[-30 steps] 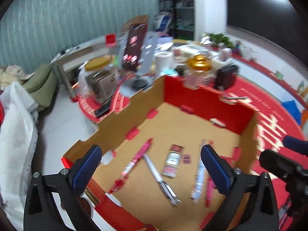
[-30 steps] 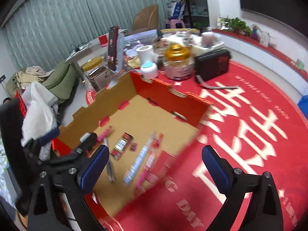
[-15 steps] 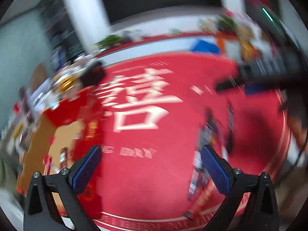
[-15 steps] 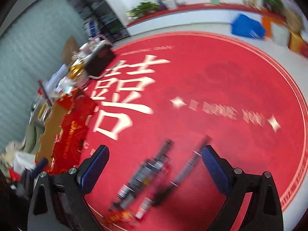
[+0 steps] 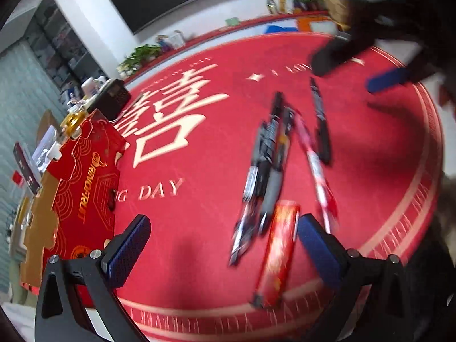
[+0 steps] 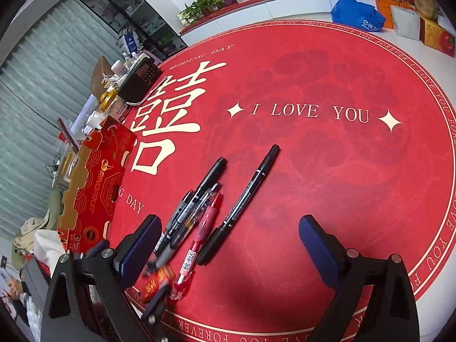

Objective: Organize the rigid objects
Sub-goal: 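Move both tools back over the remaining pens on the rug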

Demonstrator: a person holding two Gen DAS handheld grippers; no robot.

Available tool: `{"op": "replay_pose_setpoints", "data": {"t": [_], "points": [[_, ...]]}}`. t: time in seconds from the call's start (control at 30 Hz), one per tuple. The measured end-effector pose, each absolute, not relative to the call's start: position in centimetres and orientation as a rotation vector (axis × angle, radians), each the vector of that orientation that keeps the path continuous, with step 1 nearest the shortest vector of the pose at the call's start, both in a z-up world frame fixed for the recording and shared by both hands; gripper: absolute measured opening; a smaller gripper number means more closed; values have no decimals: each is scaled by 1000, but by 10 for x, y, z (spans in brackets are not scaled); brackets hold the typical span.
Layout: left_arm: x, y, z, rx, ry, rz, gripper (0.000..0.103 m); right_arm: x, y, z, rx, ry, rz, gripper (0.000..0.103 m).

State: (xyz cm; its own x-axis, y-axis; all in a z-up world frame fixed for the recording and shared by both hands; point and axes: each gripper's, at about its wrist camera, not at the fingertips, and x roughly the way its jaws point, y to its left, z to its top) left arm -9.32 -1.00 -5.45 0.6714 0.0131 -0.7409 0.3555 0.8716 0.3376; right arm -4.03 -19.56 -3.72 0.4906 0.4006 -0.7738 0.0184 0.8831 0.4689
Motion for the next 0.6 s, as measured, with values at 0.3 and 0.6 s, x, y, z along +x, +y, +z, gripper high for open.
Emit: {"op": "replay_pose_setpoints", "data": {"t": [0.3,0.6], "points": [[-4,2,-54,212,918,2,103,-45,-209,-42,439,1051,179,98],[-75,17,-45,249,919,-27,103,-28,-198,-54,341,1081,116,98]]}}
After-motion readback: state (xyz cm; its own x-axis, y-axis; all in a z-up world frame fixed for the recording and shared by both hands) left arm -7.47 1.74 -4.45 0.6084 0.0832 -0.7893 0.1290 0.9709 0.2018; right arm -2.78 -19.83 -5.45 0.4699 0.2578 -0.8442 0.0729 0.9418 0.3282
